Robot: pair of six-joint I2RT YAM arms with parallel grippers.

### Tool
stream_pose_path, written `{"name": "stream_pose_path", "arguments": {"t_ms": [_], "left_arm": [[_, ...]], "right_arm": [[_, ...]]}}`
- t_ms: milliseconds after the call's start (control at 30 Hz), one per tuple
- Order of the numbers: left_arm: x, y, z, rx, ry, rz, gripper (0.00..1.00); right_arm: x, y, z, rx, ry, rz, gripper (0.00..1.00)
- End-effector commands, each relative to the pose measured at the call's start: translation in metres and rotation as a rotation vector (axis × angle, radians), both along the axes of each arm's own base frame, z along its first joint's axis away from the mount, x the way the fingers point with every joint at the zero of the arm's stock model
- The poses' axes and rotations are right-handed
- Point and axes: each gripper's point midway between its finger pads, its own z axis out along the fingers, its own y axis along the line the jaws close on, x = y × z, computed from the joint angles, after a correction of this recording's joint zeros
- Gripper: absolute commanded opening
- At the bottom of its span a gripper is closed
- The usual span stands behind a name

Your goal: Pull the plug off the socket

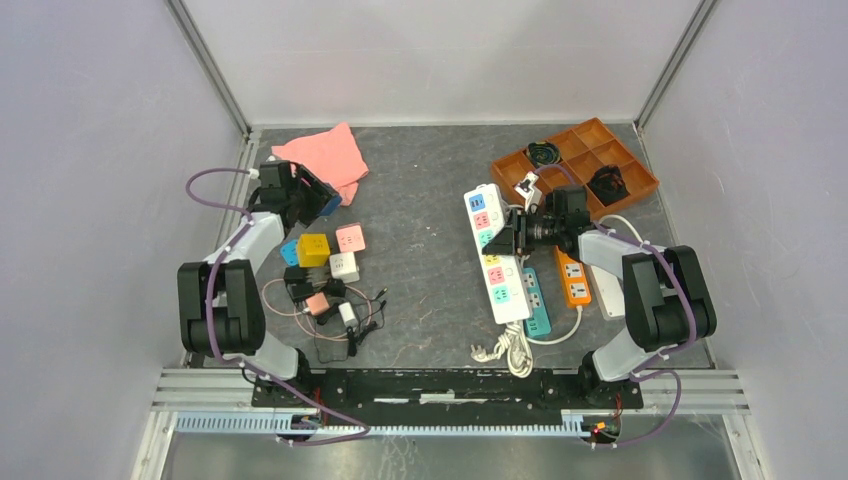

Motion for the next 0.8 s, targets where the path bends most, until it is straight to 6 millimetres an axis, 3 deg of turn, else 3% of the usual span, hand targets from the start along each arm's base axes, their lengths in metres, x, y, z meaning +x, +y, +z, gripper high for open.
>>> {"name": "stream_pose_path", "arguments": {"t_ms": [0, 500, 767], "left_arm": [[0.012, 0.006, 0.014, -0.013, -0.042, 0.027, 0.16], [0.011, 0.012, -0.024, -0.008, 0.061, 0.019, 0.22], [0.010, 0.015, -0.032, -0.005, 0.082, 0.020, 0.26]], "right_arm": [[0.010, -0.003, -0.004, -0.035, -0.162, 0.045, 0.00], [0.010, -0.003, -0.005, -0.035, -0.160, 0.047, 0.00], [0.010, -0.003, -0.005, -0.036, -0.163, 0.046, 0.00]]}}
